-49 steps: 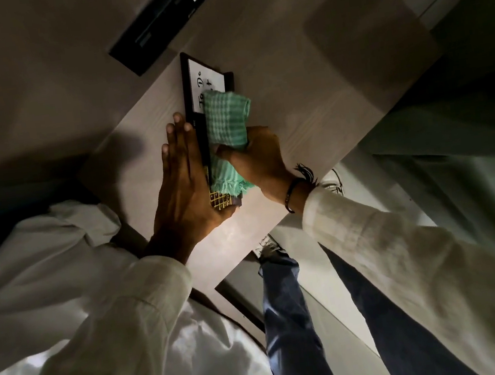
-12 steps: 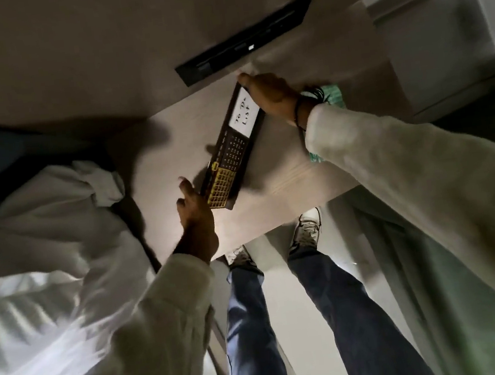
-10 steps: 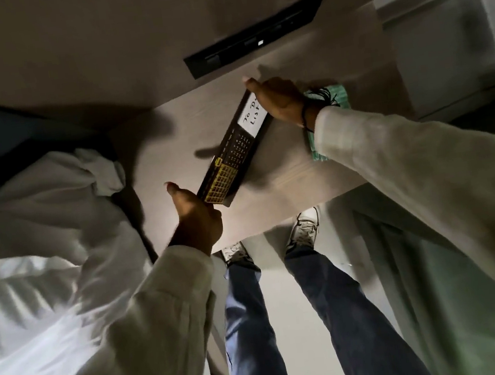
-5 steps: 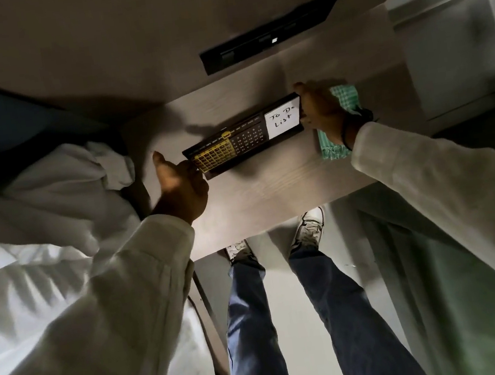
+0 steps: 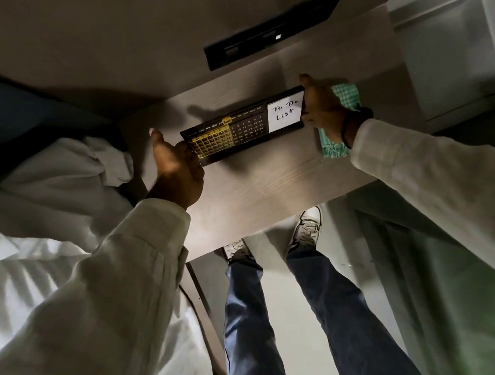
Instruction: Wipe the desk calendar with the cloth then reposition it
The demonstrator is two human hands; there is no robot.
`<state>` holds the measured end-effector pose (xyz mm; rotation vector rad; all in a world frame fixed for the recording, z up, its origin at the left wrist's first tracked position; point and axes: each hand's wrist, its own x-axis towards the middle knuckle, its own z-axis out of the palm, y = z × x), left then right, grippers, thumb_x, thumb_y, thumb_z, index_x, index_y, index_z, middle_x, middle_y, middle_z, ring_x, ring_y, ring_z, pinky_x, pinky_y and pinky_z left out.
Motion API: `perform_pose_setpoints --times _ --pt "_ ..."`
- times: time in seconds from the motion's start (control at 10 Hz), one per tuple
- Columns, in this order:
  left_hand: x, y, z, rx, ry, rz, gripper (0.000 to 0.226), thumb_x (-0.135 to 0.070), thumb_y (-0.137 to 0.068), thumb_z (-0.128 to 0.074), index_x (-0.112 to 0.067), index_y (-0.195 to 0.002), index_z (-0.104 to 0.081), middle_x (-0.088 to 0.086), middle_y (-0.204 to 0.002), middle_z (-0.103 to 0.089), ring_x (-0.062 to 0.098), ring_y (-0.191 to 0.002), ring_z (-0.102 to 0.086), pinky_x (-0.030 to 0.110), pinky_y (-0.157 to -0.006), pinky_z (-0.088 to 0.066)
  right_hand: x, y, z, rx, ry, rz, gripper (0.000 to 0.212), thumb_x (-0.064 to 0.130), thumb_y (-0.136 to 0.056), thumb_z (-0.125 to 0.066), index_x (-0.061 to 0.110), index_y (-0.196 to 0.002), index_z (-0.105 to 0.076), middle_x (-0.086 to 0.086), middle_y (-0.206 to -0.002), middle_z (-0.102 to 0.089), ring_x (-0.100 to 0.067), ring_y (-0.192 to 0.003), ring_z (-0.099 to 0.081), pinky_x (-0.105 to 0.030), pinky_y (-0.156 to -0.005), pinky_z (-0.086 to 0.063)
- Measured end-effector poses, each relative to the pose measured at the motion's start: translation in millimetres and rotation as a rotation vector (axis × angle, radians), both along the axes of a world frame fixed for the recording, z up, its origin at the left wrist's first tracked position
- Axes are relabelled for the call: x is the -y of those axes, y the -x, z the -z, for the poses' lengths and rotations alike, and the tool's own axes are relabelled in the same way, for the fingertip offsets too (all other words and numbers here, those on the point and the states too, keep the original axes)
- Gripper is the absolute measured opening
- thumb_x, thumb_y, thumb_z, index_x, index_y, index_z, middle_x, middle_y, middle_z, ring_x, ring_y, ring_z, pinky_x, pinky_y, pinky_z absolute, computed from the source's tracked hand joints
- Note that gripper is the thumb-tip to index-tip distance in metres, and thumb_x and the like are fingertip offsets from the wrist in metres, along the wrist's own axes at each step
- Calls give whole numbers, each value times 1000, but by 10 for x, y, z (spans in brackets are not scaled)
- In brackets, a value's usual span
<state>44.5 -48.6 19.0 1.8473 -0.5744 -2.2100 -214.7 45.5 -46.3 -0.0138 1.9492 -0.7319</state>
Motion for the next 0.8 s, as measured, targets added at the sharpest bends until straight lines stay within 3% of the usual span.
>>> perform_pose_setpoints --times 0.1,0.2,0.3,0.4,0.5,0.6,0.7,0.8 --pt "11 21 -21 57 12 43 93 -72 -102 -9 -4 -162 -29 5 -114 -71 11 -95 -61 23 -87 -42 20 -7 13 -35 13 18 52 60 -100 -40 16 -122 -58 -8 -133 -58 -36 -145 -49 -47 -124 -38" --pt "-3 22 12 30 30 28 93 -72 -102 -11 -4 -163 -25 11 -152 -57 15 -111 -63 28 -111 -35 35 3 55 -42 24 22 41 62 -99 -38 25 -114 -48 -9 -135 -56 -37 -145 -48 -46 -124 -37" --pt "6 35 34 10 12 22 94 -73 -101 -12 -5 -165 -18 10 -164 -43 22 -150 -44 33 -127 -21 20 2 31 -28 43 12 67 65 -97 -37 14 -135 -58 -17 -155 -52 -37 -145 -49 -48 -123 -37" --pt "14 52 14 17 -3 -5 94 -74 -101 -16 -7 -166 -17 10 -159 -50 22 -142 -53 33 -125 -28 16 15 28 -31 52 3 79 66 -96 -38 8 -148 -51 -18 -156 -51 -36 -146 -49 -48 -122 -37" --pt "6 70 16 12 19 -32 94 -74 -101 -18 -6 -165 -17 12 -157 -52 22 -128 -60 34 -124 -29 17 16 -12 -17 50 -10 74 66 -97 -36 10 -141 -57 -19 -157 -50 -37 -147 -47 -48 -122 -36" --pt "4 73 18 -4 24 -4 93 -74 -101 -19 -6 -164 -23 11 -156 -53 24 -137 -57 36 -128 -28 20 26 -1 1 45 -10 76 69 -96 -34 13 -142 -56 -14 -155 -52 -37 -148 -46 -37 -106 -41" --pt "30 74 -18 19 -17 21 94 -74 -101 -17 -8 -166 -15 10 -168 -35 25 -153 -39 37 -128 -22 16 7 -54 -20 24 -14 73 68 -97 -33 13 -140 -57 -7 -151 -55 -35 -146 -48 -37 -110 -45" --pt "18 122 -117 170 37 48 89 -73 -102 -15 -12 -168 -10 6 -175 -17 23 -161 -21 38 -131 -14 -1 15 -181 -100 22 -9 67 60 -100 -37 8 -132 -64 -13 -143 -64 -32 -134 -58 -44 -118 -43"
